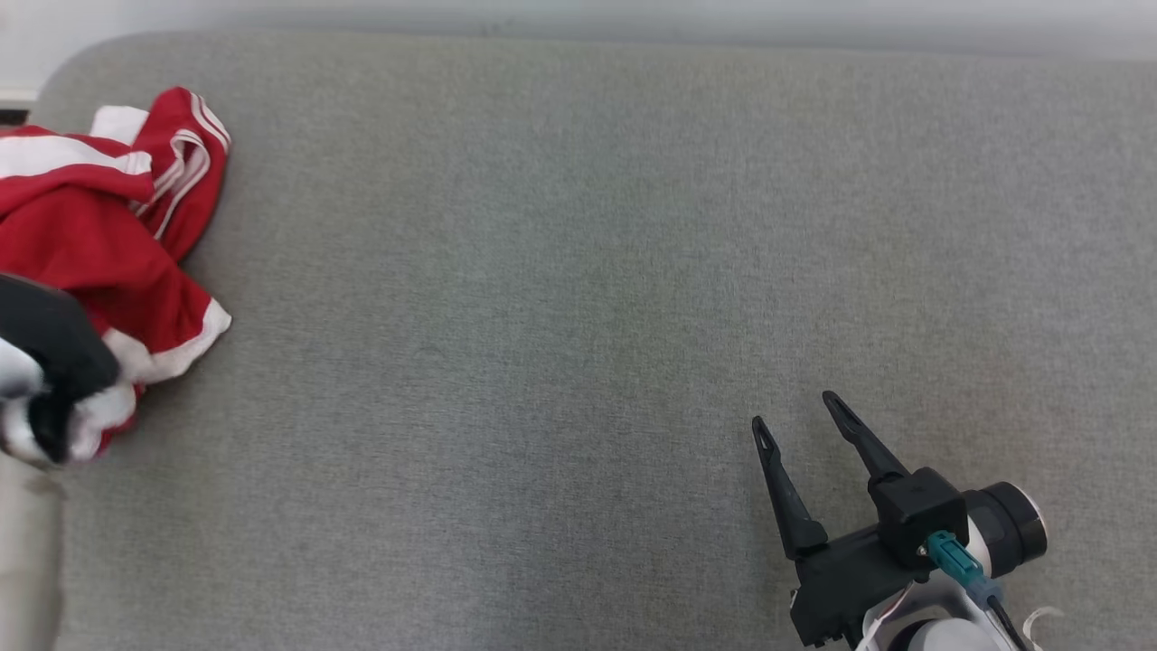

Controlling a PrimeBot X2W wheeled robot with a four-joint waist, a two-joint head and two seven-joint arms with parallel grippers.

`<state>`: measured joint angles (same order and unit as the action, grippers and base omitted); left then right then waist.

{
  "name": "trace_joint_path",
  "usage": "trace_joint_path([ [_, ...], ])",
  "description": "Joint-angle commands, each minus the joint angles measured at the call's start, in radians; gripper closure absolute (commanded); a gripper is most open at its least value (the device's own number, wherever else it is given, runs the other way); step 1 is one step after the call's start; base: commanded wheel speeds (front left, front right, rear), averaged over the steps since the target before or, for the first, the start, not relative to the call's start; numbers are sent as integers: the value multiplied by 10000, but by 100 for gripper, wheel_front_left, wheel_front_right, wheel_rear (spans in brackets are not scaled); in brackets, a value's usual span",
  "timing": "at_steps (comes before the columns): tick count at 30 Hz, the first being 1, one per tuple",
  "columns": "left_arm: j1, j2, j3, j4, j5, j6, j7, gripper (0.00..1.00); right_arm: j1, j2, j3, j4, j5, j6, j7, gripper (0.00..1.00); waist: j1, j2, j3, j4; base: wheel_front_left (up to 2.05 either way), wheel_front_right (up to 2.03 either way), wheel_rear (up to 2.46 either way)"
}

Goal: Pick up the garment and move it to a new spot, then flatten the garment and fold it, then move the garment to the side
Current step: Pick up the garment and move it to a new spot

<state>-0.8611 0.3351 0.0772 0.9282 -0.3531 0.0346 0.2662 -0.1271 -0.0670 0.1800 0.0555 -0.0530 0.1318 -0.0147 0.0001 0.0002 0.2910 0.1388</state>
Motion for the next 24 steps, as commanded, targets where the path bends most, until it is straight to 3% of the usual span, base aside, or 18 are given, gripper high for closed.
trace_joint_path([
  [1, -42, 278, -18, -283, 97, -55, 19, 100, -97, 64, 2, 112, 116, -23, -115, 0, -1, -2, -313, 127, 0, 0, 0],
  [8, -235, 773, 118, -1934, -213, -353, 333, 100, -86, 159, -110, 696, 295, -23, -575, 0, -1, -2, -1081, 59, 0, 0, 0],
  [14, -526, 1021, -235, -3802, -132, -630, 995, 100, 70, 171, -10, 1382, 1060, -23, -1114, 0, -1, -2, -2254, -739, 0, 0, 0],
  [20, -769, 553, -575, -4852, -307, -784, 1126, 100, 188, 166, 19, 1767, 1356, -23, -1326, 0, -1, -2, -2864, -1665, 0, 0, 0],
  [24, -844, -160, -839, -5533, -610, -866, 1043, 100, 242, 167, 44, 1864, 1415, -23, -1372, 0, -1, -2, -2986, -2461, 0, 0, 0],
])
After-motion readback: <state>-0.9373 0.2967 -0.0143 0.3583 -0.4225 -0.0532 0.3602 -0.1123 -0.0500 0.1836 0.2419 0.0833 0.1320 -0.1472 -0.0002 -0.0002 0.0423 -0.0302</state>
